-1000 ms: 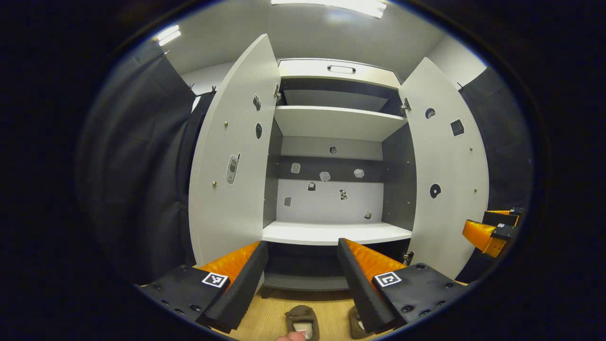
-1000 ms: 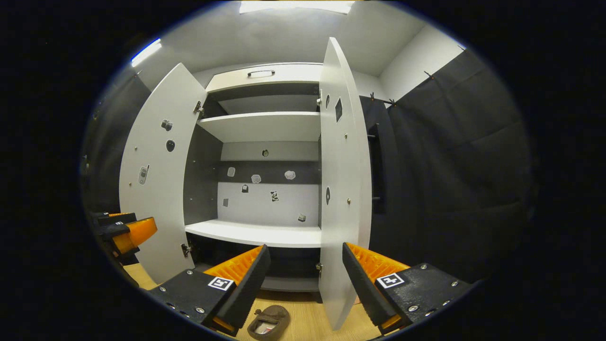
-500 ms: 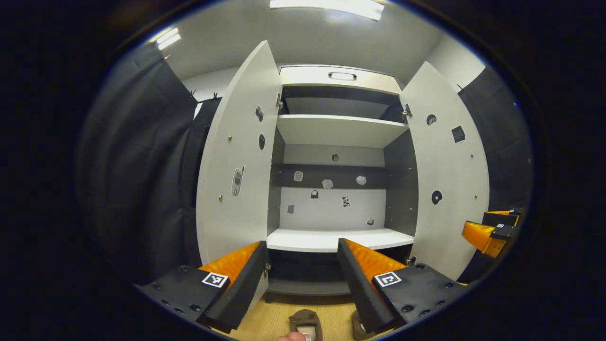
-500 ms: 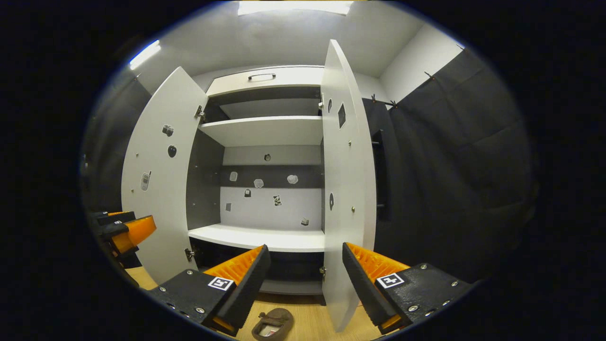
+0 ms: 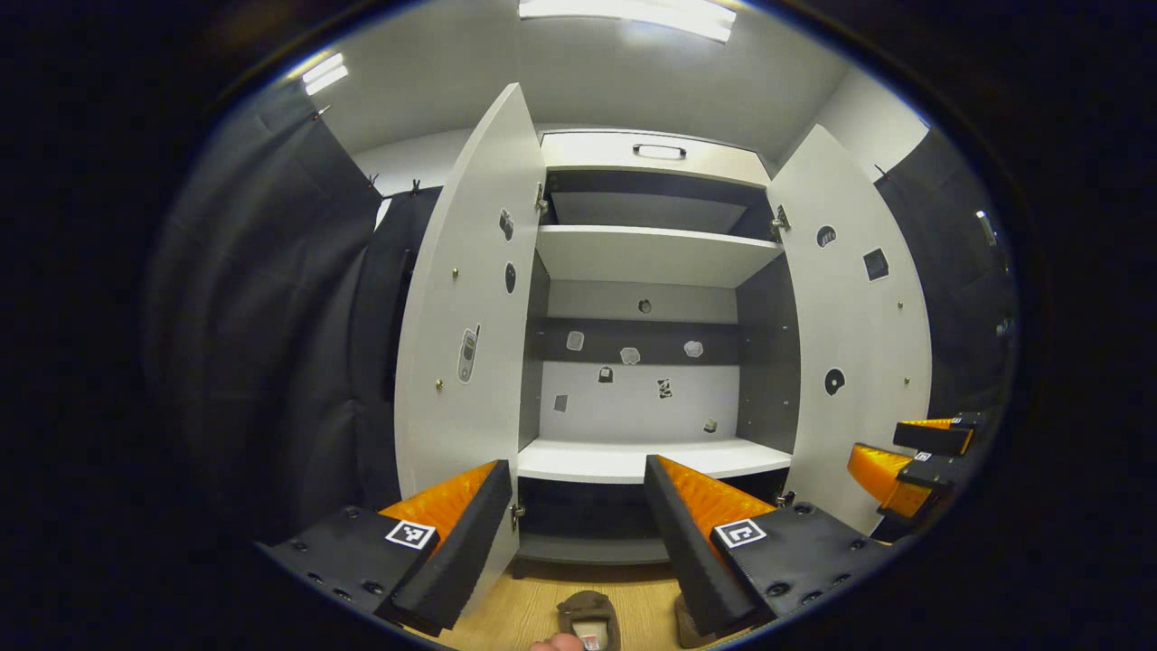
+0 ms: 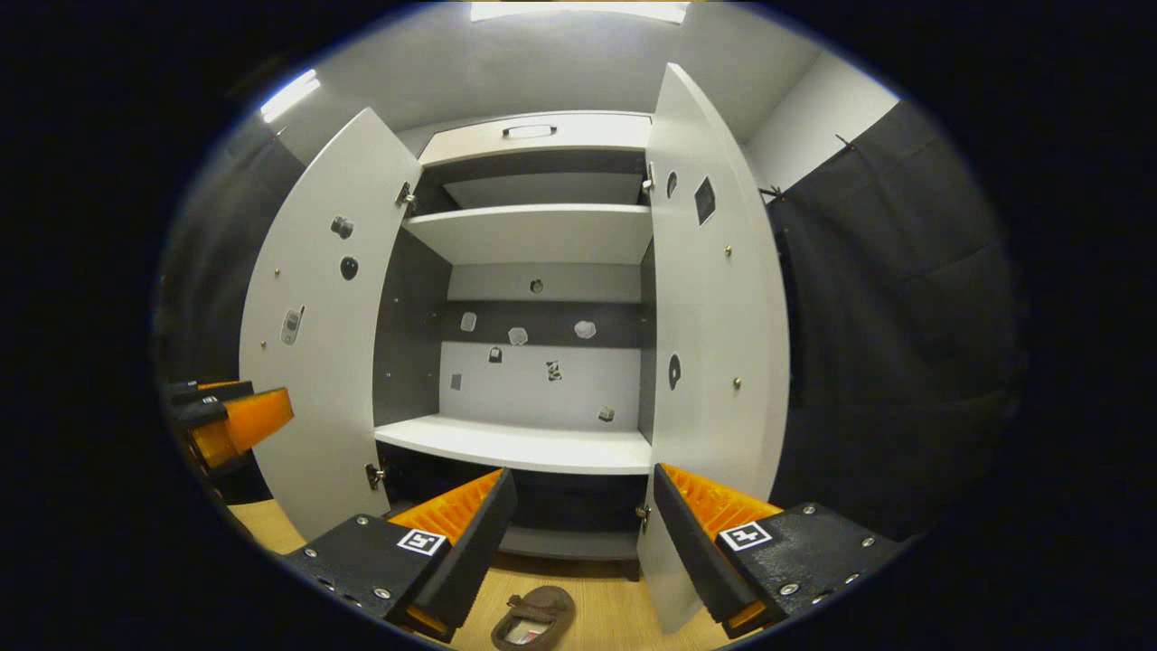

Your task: Grab one shoe with the right hand and put it into the shoe cabinet, grab the other shoe with the left hand and put it into the shoe cabinet; then close the right door with the right hand and the left door with the left hand.

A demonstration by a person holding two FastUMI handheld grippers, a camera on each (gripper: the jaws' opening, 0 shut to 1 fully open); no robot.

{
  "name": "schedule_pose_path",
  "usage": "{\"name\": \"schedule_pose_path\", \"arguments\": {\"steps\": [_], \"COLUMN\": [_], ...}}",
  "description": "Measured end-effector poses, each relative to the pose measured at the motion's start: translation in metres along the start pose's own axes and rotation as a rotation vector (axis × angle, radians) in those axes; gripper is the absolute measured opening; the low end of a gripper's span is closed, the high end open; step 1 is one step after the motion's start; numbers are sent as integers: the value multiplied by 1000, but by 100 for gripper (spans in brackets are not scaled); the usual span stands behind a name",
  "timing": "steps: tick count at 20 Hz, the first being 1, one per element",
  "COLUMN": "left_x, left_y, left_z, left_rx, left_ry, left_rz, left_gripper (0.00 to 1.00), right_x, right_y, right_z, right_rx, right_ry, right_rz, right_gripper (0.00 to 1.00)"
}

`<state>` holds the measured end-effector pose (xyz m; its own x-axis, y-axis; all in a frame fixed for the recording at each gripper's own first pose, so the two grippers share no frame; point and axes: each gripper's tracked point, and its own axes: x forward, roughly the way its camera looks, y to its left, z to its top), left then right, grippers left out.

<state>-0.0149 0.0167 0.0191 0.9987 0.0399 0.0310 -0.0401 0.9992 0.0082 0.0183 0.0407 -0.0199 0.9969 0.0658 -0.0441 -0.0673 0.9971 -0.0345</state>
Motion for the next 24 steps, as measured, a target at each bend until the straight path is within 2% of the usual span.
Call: {"name": "schedule_pose_path", "arguments": {"steps": [3, 6, 12, 16, 21, 23, 24], "left_x": [-4, -7, -10, -9, -9, -10, -11], "left_y": [7, 14, 28, 36, 42, 42, 44], "left_z": [-2, -6, -11, -15, -22, -24, -24], "left_rx": [4, 1, -11, -14, -16, -15, -12], "left_ry": [7, 17, 31, 36, 53, 62, 62], "left_rz": [15, 30, 59, 77, 88, 89, 91], "left_gripper": [96, 96, 96, 96, 96, 96, 96], "right_x": [19, 29, 14, 8, 36, 44, 53], "right_y": [17, 30, 35, 28, 18, 21, 24], "right_z": [-58, -135, -290, -343, -378, -389, -387], "right_rx": [-45, -84, -54, -69, -50, -35, -18], "right_ry": [129, 293, 654, 789, 833, 860, 833], "right_rz": [31, 63, 70, 44, -8, 7, 6], "right_gripper": [94, 94, 95, 94, 90, 84, 79]}}
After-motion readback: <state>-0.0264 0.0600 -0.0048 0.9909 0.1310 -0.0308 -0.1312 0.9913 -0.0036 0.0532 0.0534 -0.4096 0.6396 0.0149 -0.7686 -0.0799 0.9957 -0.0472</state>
